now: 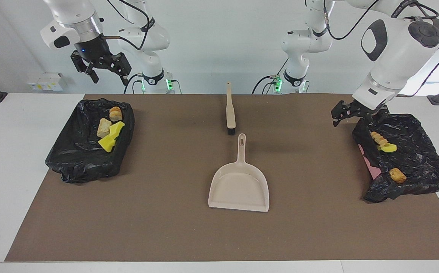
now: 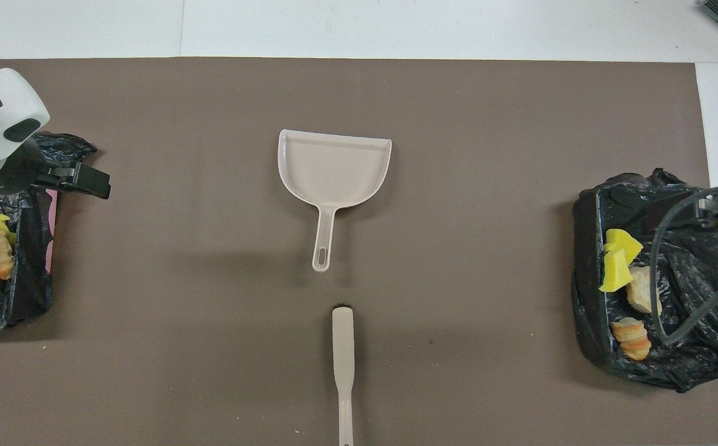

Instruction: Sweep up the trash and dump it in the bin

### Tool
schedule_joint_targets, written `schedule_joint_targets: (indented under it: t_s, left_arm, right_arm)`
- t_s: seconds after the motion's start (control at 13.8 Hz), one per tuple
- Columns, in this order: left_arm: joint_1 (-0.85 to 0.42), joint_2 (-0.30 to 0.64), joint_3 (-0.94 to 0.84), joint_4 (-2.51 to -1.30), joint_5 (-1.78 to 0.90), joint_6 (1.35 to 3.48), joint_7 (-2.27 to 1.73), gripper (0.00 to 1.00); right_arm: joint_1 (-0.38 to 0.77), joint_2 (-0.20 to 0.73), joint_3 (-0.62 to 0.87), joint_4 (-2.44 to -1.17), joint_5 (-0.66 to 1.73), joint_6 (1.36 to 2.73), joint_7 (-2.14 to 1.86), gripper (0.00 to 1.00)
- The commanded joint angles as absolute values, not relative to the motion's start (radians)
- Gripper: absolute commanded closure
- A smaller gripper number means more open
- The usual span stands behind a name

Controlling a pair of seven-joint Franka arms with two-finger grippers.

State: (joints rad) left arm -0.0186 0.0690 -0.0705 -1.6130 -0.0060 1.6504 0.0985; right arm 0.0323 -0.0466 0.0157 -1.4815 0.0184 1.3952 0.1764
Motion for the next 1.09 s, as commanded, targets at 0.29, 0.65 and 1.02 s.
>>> schedule_joint_targets:
  t_s: [0.29, 0.65, 1.02]
  left_arm:
    - [-0.011, 0.02, -0.074, -1.603, 0.011, 1.597, 0.114, 0.0]
    - [-0.011, 0.02, -0.074, -1.603, 0.011, 1.601, 0.112, 0.0]
    - [-0.011, 0.021, -0.074, -1.603, 0.011, 1.605, 0.112, 0.0]
  right_arm:
    - [0.015, -0.061, 0.015, -1.493, 0.006, 1.399, 0.155, 0.0]
    - [0.015, -0.061, 0.017, -1.493, 0.008, 1.401, 0.152, 0.0]
    - [0.015, -0.061, 0.017, -1.494, 0.008, 1.401, 0.156, 0.0]
